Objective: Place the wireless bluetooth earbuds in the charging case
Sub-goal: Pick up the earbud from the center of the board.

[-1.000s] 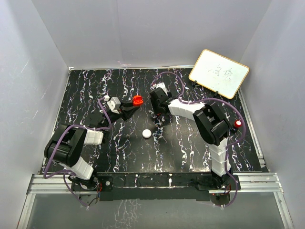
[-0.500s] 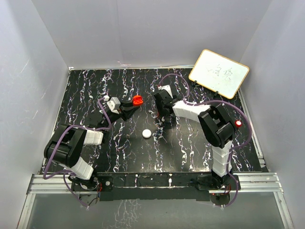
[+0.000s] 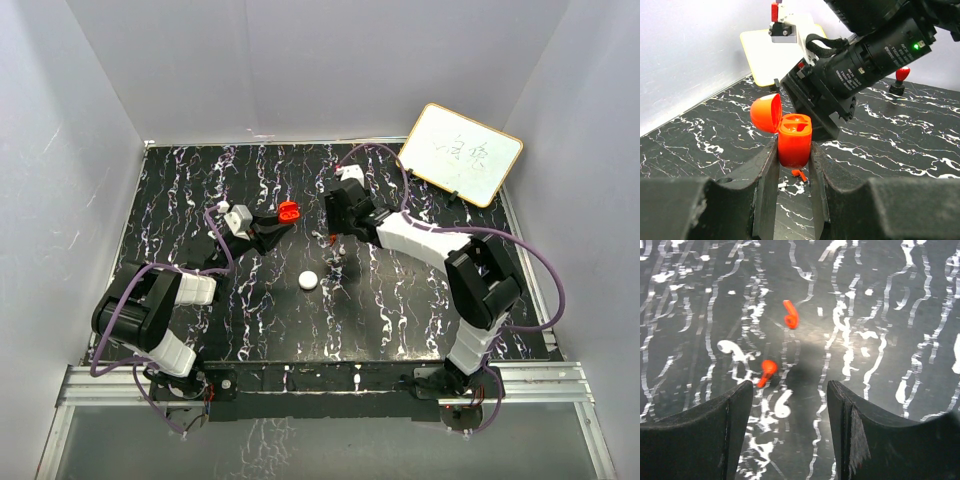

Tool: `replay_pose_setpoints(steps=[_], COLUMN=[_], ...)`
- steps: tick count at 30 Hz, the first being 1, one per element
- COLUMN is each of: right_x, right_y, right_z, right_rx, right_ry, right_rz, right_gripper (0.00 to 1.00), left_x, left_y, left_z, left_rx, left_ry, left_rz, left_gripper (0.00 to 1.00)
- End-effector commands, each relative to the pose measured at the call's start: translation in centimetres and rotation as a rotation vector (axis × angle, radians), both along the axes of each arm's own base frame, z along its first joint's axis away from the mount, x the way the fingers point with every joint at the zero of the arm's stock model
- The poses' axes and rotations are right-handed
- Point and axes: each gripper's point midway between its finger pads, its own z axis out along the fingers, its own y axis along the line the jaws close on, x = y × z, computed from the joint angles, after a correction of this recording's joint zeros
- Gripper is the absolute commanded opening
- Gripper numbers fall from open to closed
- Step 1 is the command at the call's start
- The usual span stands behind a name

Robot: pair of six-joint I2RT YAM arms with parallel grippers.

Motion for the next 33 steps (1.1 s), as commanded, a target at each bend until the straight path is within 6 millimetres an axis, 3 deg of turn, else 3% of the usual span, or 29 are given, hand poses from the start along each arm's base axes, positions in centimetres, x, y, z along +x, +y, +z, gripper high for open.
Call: replay_pose_setpoints(steps=[1, 15, 33], right_x=[-0.2, 0.1, 0.3], right_y=[4.2, 5.6, 5.0], right_z=[1.8, -1.6, -3.3], right_rx=[0.135, 0.218, 0.183], right_ry=[-0.044, 0.023, 0.045], right_rz=[0.044, -0.058, -0.085], right_gripper=[0.57, 0.48, 0.45], left_x=[-1.1, -1.2, -1.1], left_y=[0.6, 0.7, 0.7], left_z=[5.3, 5.3, 5.1], left_rx=[-0.063, -0.062, -0.057], left_ry=[-0.229, -0.236, -0.234], left_rz=[0.009, 0.017, 0.019], left_gripper=[0.0, 0.0, 0.0])
